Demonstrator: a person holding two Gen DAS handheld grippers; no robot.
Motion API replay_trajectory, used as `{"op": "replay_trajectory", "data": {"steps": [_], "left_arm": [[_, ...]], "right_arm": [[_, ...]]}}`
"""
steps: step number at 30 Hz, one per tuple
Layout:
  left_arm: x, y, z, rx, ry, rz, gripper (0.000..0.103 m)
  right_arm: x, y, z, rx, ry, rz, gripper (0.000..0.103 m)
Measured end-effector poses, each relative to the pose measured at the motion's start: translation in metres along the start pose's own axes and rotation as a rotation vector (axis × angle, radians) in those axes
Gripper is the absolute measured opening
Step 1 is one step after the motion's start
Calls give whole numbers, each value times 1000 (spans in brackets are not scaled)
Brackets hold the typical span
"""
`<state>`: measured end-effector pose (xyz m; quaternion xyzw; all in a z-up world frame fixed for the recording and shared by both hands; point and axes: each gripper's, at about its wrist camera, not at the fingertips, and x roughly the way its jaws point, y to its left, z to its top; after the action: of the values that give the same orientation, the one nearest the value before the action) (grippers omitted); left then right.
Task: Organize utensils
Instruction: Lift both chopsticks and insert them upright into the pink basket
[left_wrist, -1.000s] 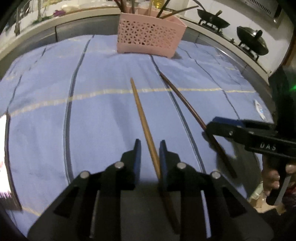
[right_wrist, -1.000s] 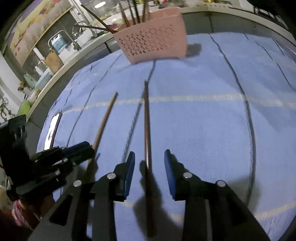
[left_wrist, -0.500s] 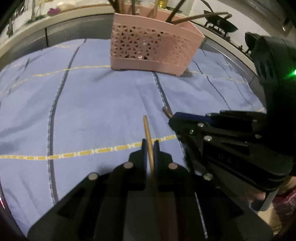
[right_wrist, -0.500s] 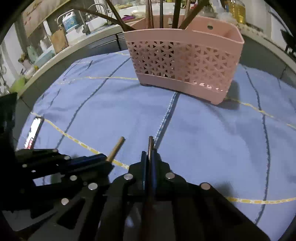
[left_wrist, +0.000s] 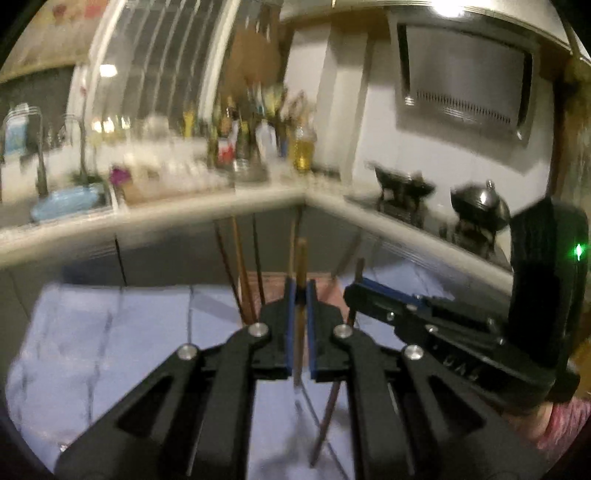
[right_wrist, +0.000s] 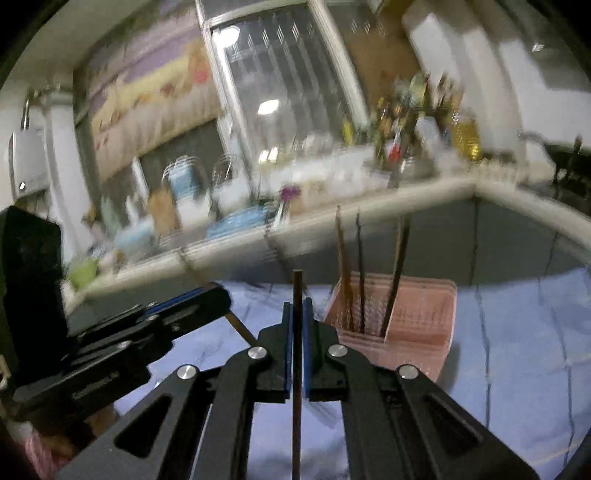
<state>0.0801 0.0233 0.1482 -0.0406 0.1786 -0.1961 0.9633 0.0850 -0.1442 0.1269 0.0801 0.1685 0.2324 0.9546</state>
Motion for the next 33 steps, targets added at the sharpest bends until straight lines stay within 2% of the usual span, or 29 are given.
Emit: {"op": "replay_trajectory", "data": {"steps": [3,5,8,11,19,23,26,28,29,31,33], "left_arm": [[9,-1,30,21,-100,62,5],[18,1,43,22,-128,86,5],[43,5,54,25,-139,110,5],[71,12,58,18,-114,127,5],[105,26,46,12,-72,120,5],[113,27,40,-3,-52,111,5],[121,32,28,-23,1,100,5],[123,34,21,-33,36,98,5],[123,35,19,-38,46,97,5],[115,36,17,-52,49,93,5],[99,35,22,-61,29,85,5]], "right_arm": [[7,-2,25,-24,-140,-70,5],[18,-6,34,-35,-208,-120,5],[34,-20,44,-15,-248,-147,5],[52,-30,50,-23,-282,-187,5],[69,-40,52,-37,-297,-219,5],[74,-39,46,-42,-271,-231,5],[82,-43,34,-33,-206,-234,7],[83,-44,24,-18,-158,-221,20],[77,-40,21,-23,-179,-226,24],[64,-32,18,-37,-207,-226,40],[51,-25,22,-37,-219,-208,41]]}}
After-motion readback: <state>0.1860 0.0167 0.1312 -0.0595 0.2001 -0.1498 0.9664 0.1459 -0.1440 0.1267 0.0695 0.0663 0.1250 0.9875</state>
